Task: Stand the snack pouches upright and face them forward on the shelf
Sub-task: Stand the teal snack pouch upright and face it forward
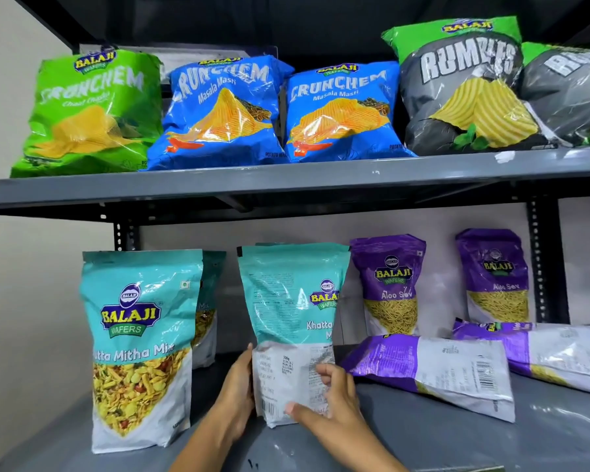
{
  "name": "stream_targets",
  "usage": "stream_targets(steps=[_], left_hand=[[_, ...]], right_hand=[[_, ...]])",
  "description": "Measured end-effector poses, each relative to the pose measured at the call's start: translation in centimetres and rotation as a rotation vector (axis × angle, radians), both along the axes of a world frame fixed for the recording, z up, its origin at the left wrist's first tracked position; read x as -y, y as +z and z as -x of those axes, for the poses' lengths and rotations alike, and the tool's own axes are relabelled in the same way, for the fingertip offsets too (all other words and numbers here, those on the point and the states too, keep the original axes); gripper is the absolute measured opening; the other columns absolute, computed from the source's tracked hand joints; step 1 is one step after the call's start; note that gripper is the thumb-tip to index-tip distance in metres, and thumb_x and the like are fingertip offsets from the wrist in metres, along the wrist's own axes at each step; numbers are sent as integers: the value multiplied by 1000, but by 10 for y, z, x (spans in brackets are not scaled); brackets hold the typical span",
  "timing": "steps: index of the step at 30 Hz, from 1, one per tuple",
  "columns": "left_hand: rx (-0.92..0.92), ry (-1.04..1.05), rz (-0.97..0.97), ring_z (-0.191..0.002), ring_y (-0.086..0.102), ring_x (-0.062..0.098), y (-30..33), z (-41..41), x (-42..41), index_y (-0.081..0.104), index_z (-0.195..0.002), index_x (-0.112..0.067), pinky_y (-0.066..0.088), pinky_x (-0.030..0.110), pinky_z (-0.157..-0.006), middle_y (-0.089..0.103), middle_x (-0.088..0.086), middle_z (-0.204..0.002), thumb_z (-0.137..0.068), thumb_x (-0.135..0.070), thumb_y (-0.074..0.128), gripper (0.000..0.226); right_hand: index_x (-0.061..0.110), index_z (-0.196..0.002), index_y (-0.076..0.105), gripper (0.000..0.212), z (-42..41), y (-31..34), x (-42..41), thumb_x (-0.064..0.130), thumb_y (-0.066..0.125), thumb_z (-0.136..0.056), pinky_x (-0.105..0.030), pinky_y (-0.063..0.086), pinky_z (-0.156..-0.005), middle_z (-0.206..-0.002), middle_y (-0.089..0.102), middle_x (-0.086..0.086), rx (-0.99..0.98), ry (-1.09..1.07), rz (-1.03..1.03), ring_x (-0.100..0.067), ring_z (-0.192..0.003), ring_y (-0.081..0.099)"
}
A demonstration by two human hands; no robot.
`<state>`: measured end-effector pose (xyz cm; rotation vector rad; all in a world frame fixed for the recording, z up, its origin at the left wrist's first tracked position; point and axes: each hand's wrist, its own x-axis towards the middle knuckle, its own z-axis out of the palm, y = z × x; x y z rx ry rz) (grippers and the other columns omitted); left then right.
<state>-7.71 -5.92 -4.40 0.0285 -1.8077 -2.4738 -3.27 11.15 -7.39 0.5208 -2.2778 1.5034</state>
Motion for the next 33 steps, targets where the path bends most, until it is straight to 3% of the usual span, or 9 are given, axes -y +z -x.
stream_targets(steps=[3,8,11,14,16,21,28,31,33], left_hand=[[-55,41,179,-85,77,25,0,-5,9,82,-80,-12,57,38,-85,81,12,-90,-96,-44,48,49],[-201,-113,403,-66,66,11,-6,-18,18,74,-70,-14,57,22,-72,68,0,-64,-61,-48,85,37],[-220,15,333,-76,57,13,-7,-16,11,59,-91,-18,53,25,-70,53,2,-80,-48,-32,97,59],[-177,53,318,-120,53,20,-3,-11,14,42,-136,-22,44,38,-108,53,3,-127,-51,-27,92,99],[-159,-80,247,-129,53,22,-2,-11,15,32,-148,-20,37,42,-116,56,5,-139,-53,-26,91,112],[-156,-112,225,-117,66,23,-5,-10,6,53,-129,-14,46,42,-109,71,7,-123,-45,-32,95,95],[-258,46,286,-92,69,2,-17,-17,-1,58,-113,-27,53,6,-61,68,-1,-112,-49,-32,96,74],[-260,61,317,-101,66,8,-13,-25,-2,56,-125,-20,55,9,-69,67,-1,-116,-56,-26,93,78],[-274,223,383,-116,60,15,-8,-35,-12,50,-136,-18,54,26,-95,58,1,-129,-62,-25,92,85]], right_hand=[[34,-110,38,78,3,6,-1,60,80,-49,-23,33,-98,-119,40,8,83,-48,107,-12,-116,40],[32,-125,33,107,16,12,-9,57,91,-39,-36,42,-112,-135,48,4,224,233,241,-11,-126,50],[30,-121,49,79,24,15,-15,37,91,-54,-41,47,-108,-128,59,-3,193,171,234,-15,-119,59],[18,-121,62,53,36,19,-31,9,82,-72,-42,49,-106,-121,72,-10,300,339,346,-23,-114,67],[7,-124,59,48,46,20,-41,-5,71,-79,-41,51,-101,-114,75,-11,355,359,384,-25,-109,69],[6,-120,56,37,59,20,-45,-13,55,-89,-50,44,-109,-119,71,-16,405,298,418,-31,-118,63],[10,-119,60,33,66,18,-44,-9,47,-96,-54,42,-111,-126,67,-20,407,270,417,-33,-123,60],[16,-113,61,32,63,19,-40,-7,49,-96,-51,42,-111,-125,68,-18,399,282,409,-31,-122,61],[15,-116,60,30,57,23,-39,-4,55,-94,-46,44,-111,-123,70,-12,360,278,404,-27,-120,62]])
